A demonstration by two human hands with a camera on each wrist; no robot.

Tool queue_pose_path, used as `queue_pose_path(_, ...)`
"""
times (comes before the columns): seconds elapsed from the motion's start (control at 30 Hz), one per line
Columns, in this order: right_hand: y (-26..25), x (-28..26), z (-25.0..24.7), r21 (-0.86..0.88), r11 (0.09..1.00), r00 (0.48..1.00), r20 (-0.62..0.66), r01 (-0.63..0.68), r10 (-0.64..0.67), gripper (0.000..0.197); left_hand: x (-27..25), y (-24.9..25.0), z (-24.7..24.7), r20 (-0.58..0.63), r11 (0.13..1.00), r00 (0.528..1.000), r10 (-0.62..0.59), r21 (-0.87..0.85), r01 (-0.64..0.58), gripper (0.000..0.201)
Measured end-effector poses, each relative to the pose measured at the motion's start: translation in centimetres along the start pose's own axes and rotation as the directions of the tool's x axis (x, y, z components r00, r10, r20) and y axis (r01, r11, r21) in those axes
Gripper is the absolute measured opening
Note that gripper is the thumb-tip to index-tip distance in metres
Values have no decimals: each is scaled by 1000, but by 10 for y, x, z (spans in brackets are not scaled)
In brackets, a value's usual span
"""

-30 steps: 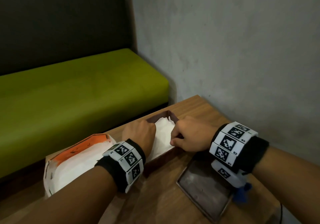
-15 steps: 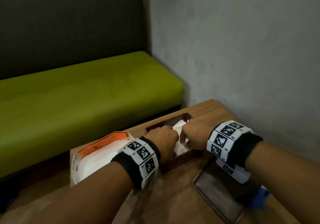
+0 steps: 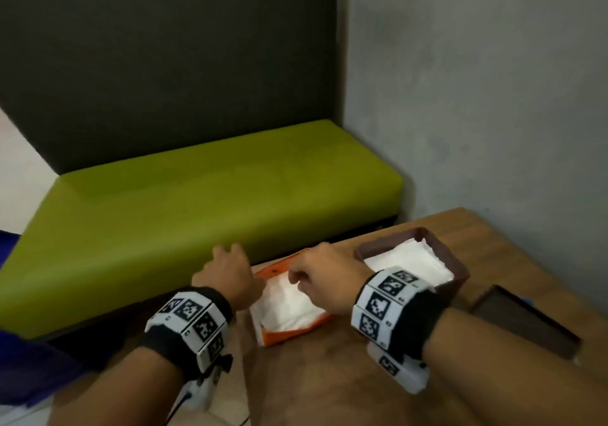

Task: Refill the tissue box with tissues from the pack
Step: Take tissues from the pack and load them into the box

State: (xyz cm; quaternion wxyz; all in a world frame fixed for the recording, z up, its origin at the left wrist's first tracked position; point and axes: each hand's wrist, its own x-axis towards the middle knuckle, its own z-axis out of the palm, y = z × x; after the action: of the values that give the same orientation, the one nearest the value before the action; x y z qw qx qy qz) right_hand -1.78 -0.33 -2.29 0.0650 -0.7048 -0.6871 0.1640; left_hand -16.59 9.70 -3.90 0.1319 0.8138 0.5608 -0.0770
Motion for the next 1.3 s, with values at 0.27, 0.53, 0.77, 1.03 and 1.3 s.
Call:
queue_pose_path(0.27, -21, 15, 54, -153, 987, 988, 152, 43, -20, 39, -6, -27, 48, 347, 767, 936, -63, -583, 268, 45)
queue_pose_path(0.53, -15, 11, 59, -185, 981, 986, 167, 62, -31, 71, -9, -21, 55, 329, 591, 943, -56, -750, 296, 33)
queue_pose_path(0.77, -16, 8, 68, -150, 989, 997, 71, -20, 31, 52, -4, -7, 54, 293, 588, 955, -36, -767, 257, 43)
queue_pose_path(1.03, -21, 14, 67, 90, 977, 969, -139, -192, 203, 54, -3, 2, 50, 198, 375, 974, -113, -899, 227, 60)
queue_pose_path(1.3, -17, 21, 59, 265, 937, 972, 12, -228, 233, 58, -3, 0, 49, 272, 203, 953, -134, -934, 295, 40)
